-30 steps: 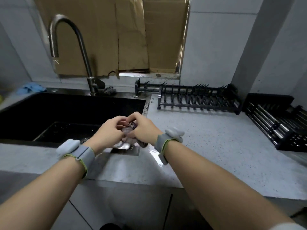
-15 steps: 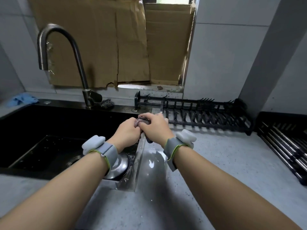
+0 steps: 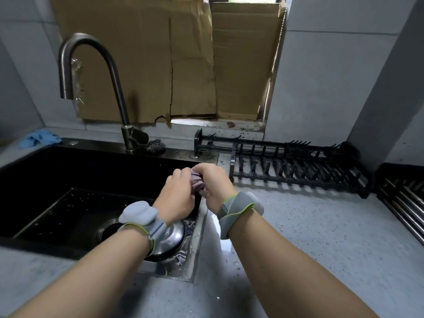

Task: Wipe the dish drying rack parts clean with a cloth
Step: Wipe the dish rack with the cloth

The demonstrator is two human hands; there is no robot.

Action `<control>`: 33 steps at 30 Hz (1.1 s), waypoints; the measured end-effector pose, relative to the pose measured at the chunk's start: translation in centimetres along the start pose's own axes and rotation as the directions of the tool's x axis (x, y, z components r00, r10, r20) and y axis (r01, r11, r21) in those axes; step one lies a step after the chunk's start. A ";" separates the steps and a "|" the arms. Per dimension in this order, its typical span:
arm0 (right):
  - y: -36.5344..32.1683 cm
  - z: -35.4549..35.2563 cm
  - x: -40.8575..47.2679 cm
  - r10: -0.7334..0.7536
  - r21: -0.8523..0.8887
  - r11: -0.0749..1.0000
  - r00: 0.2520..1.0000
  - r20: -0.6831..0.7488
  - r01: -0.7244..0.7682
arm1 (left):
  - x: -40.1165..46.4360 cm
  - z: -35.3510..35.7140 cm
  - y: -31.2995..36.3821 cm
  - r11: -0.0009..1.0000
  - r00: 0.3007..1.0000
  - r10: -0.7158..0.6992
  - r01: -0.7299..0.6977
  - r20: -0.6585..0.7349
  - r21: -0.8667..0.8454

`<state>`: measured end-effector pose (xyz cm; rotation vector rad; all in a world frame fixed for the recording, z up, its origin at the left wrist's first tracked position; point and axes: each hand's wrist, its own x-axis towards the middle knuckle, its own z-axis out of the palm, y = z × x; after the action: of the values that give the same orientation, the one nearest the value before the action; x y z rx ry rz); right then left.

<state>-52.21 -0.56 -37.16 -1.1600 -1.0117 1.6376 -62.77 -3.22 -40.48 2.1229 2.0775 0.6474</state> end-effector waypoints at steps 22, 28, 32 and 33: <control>1.4 6.8 0.4 0.249 0.686 0.726 0.948 -0.199 -0.047 | -0.6 -1.7 -2.4 0.654 0.818 -0.566 0.524 0.106 -0.545; 1.6 7.1 1.4 0.294 0.692 0.716 0.938 -0.182 -0.090 | -0.1 -1.4 -3.6 0.751 0.845 -0.524 0.517 0.106 -0.412; 1.5 7.1 1.9 0.312 0.673 0.731 0.933 -0.179 -0.115 | 0.3 -0.7 -3.8 0.640 0.792 -0.596 0.570 0.136 -0.515; 1.5 7.1 2.0 0.302 0.668 0.735 0.939 -0.167 -0.118 | 0.3 -0.5 -3.8 0.607 0.776 -0.615 0.580 0.141 -0.544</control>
<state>-59.77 -0.07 -37.42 -0.9825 -0.0863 1.7442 -66.47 -2.82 -41.36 0.9979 2.0802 1.0464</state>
